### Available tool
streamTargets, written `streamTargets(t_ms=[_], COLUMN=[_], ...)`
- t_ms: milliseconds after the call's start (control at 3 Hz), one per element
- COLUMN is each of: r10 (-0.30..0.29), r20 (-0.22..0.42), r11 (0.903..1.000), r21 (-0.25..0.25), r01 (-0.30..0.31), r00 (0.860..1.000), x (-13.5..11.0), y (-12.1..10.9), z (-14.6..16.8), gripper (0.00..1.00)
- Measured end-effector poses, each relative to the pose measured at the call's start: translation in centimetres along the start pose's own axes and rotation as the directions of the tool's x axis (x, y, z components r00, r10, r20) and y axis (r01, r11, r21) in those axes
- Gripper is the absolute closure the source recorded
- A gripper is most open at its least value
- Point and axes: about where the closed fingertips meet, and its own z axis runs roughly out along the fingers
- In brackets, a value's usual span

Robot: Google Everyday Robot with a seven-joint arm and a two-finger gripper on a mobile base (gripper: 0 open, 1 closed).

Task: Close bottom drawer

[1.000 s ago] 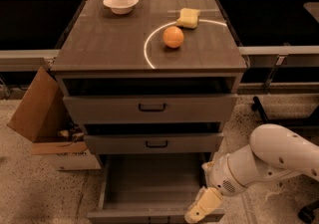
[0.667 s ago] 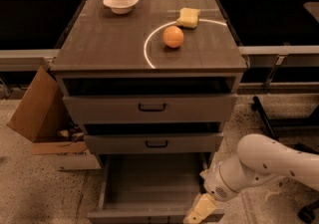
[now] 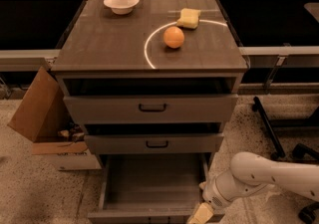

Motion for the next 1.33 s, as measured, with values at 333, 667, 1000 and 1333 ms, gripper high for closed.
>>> streamTargets(t_ms=[333,667,1000,1333], r10=[0.018,0.024,0.059,0.101], r20=[-0.001,-0.007,-0.048,-0.075], r11=[0.9993,0.9993,0.9982,0.9947], r21=[-0.032,-0.027,0.005,0.027], r01=[-0.018,-0.024,-0.059,-0.1], r00=[1.0,1.0,0.997,0.992], x=[0.8,1.1,3.2,5.9], y=[0.3,0.0,-2.0,-4.6], z=[1.5,1.8,3.3,5.1], gripper=[0.0,0.0,0.0,0.19])
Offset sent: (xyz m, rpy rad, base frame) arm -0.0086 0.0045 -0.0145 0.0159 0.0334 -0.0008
